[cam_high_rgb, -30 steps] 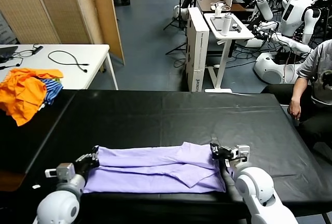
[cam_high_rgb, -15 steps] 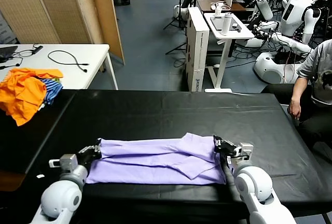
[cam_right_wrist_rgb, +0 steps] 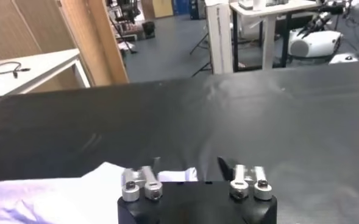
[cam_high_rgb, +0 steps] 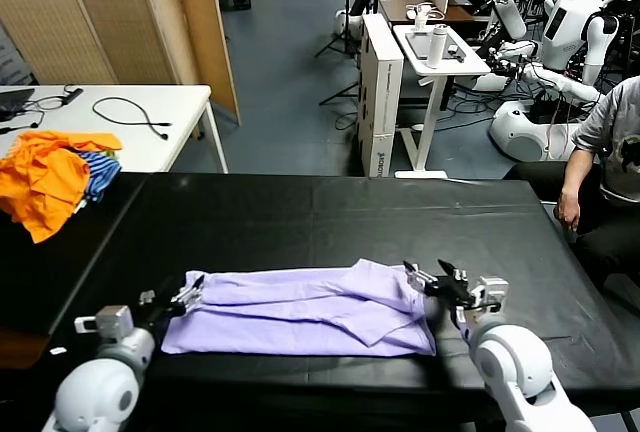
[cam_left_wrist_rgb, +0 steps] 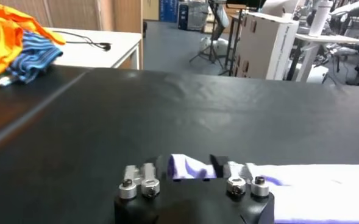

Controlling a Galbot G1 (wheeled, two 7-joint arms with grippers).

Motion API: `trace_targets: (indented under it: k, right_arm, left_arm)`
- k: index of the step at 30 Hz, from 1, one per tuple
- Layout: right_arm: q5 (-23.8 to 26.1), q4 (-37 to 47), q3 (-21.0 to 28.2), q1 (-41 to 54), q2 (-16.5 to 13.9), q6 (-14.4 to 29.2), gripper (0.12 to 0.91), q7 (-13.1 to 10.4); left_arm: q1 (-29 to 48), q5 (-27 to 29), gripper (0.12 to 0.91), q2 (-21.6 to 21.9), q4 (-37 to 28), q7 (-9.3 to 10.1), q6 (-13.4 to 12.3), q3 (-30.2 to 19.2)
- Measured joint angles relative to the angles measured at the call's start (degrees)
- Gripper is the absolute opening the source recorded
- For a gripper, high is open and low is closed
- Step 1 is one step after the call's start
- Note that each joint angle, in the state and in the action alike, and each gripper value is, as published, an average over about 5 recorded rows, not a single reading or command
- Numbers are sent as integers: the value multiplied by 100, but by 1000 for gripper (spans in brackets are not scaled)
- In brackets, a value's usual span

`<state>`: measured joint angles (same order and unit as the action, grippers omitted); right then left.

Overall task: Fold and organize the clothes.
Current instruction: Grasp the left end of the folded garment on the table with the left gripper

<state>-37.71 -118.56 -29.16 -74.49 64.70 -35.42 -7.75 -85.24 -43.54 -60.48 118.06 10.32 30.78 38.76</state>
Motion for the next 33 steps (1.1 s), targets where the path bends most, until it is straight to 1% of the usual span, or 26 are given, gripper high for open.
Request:
trace_targets:
  k: [3, 5, 9, 12, 17, 29, 31, 33]
  right_arm:
    - [-34, -162, -113, -135, -28, -2, 907, 27]
    - [-43, -236, -173, -210, -28, -2, 907, 32]
    - [-45, -323, -236, -315, -11, 1, 907, 32]
    - [-45, -356, -244, -343, -5, 2, 907, 32]
    - [-44, -378, -248, -364, -1, 2, 907, 31]
    - [-34, -372, -233, -366, 43, 7, 907, 26]
    - [-31, -369, -232, -370, 52, 8, 907, 26]
    - [-24, -369, -230, -377, 63, 9, 907, 26]
  left_arm:
    - [-79, -518, 906, 71, 61, 6, 197, 200]
    - [-125, -808, 907, 81, 59, -43, 252, 309]
    - [-213, -1105, 907, 47, 31, -167, 329, 431]
    - [-269, -1105, 907, -2, 21, -253, 354, 455]
    - [-318, -913, 907, -96, -75, -365, 309, 465]
    - [-456, -680, 907, -320, -115, -471, 217, 405]
    - [-457, -652, 902, -348, -121, -481, 204, 378]
    - [-447, -642, 881, -374, -138, -487, 199, 356]
